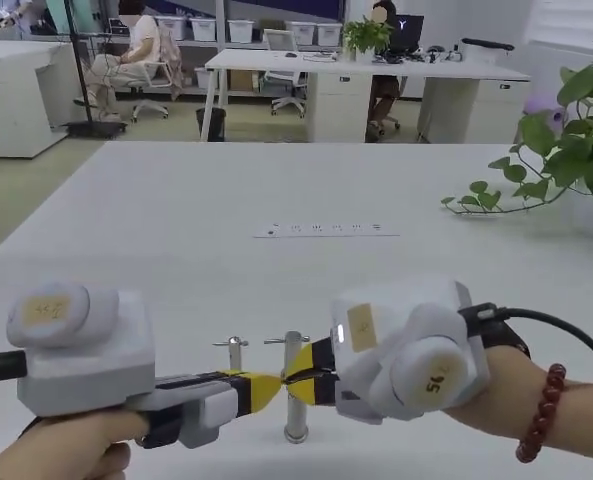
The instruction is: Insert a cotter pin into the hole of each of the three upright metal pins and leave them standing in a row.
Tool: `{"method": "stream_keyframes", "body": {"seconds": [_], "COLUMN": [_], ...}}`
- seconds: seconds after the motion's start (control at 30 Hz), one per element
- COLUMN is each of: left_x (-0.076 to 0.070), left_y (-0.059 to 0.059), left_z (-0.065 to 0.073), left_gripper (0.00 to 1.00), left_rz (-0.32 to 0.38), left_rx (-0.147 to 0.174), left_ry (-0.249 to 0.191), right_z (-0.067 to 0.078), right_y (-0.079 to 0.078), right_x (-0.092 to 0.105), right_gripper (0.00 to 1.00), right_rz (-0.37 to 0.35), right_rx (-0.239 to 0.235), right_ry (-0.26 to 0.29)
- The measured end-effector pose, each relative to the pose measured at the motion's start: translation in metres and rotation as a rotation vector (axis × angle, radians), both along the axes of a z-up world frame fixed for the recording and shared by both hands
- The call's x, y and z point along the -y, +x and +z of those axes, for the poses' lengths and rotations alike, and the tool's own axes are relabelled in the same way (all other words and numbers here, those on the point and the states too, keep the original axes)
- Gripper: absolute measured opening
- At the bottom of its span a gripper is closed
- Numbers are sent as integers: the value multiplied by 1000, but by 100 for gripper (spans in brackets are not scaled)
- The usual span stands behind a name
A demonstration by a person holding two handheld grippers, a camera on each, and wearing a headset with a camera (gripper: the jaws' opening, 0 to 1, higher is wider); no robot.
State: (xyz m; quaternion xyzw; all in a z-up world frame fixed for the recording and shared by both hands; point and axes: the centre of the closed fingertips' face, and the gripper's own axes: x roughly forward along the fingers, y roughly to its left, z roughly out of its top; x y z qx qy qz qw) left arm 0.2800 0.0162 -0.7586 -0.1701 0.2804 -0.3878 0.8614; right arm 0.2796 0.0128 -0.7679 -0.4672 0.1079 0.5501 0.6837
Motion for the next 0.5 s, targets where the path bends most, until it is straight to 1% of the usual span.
{"method": "stream_keyframes", "body": {"seconds": [0.1,0.17,0.23,0.3,0.33,0.43,0.5], "left_x": [-1,-1,-2,-2,-2,-1,-1], "left_y": [-1,0,-1,-1,-1,-2,-2], "left_z": [1,1,1,2,2,2,2], "left_gripper": [1,1,1,1,1,0,0], "left_rz": [0,3,9,8,7,1,-3], "left_rx": [-3,2,-5,-3,-3,5,15], "left_ry": [-7,-8,-20,-24,-22,-5,3], "right_z": [1,1,1,2,2,1,2], "right_y": [-1,-1,-1,-1,-2,-1,0], "right_x": [-1,-1,-2,-2,-2,-2,-2], "right_gripper": [2,2,3,3,3,4,4], "right_rz": [7,7,7,10,9,-16,-24], "right_rx": [5,7,7,11,6,-28,-45], "right_ry": [0,1,4,6,8,20,41]}}
